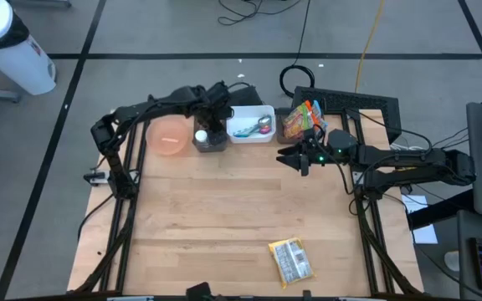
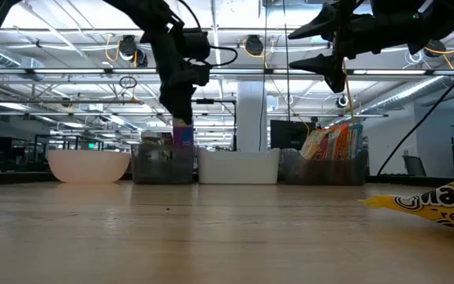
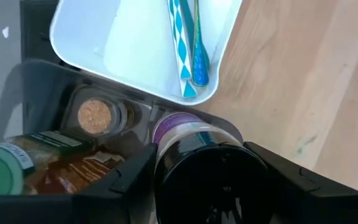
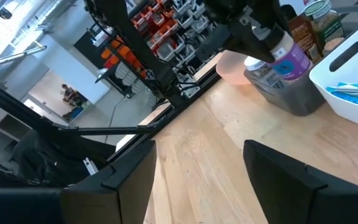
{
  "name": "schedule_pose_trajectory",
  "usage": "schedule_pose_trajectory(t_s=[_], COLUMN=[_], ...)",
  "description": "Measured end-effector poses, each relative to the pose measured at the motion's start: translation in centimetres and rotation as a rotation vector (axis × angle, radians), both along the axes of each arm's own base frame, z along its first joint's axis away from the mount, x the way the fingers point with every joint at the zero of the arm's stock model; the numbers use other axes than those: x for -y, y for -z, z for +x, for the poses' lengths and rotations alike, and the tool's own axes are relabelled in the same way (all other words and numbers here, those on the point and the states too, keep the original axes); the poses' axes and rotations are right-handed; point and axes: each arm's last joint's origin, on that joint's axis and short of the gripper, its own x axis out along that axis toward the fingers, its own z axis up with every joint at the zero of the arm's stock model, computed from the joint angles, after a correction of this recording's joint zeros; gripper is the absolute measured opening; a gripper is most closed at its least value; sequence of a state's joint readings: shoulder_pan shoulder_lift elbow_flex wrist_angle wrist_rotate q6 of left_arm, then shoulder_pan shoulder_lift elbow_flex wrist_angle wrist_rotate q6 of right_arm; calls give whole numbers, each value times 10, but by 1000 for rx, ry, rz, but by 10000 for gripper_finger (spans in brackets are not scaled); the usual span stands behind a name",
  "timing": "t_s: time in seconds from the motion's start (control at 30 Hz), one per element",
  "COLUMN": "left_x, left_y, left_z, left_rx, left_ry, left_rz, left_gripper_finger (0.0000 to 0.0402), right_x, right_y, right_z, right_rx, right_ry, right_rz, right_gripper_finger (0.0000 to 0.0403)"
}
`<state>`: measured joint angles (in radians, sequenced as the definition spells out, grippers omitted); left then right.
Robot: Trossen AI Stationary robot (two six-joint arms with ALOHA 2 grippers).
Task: Pick & Place Food Item
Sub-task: Put the black seasoning bottle into the left black bin
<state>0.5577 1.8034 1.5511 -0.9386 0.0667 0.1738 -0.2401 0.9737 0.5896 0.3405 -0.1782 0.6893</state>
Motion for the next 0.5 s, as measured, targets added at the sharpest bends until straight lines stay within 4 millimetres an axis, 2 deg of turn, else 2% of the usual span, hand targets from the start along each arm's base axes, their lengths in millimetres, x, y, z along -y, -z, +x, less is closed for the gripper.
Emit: schedule_pose_trajectory(t_s=[0.27,0.5], left_x=[-3,-4], left_y=[26,38], left_z=[-7,-8], left_rx=[-31,-13], left_ry=[-42,-43], left_rz=[-36,-35], left_gripper_finger=[220,220], right_x=[0,0], right_y=[0,0], right_z=[0,0], right_rx=[0,0], right_ry=[0,1], right_rz=[6,12], right_gripper_finger=[230,223])
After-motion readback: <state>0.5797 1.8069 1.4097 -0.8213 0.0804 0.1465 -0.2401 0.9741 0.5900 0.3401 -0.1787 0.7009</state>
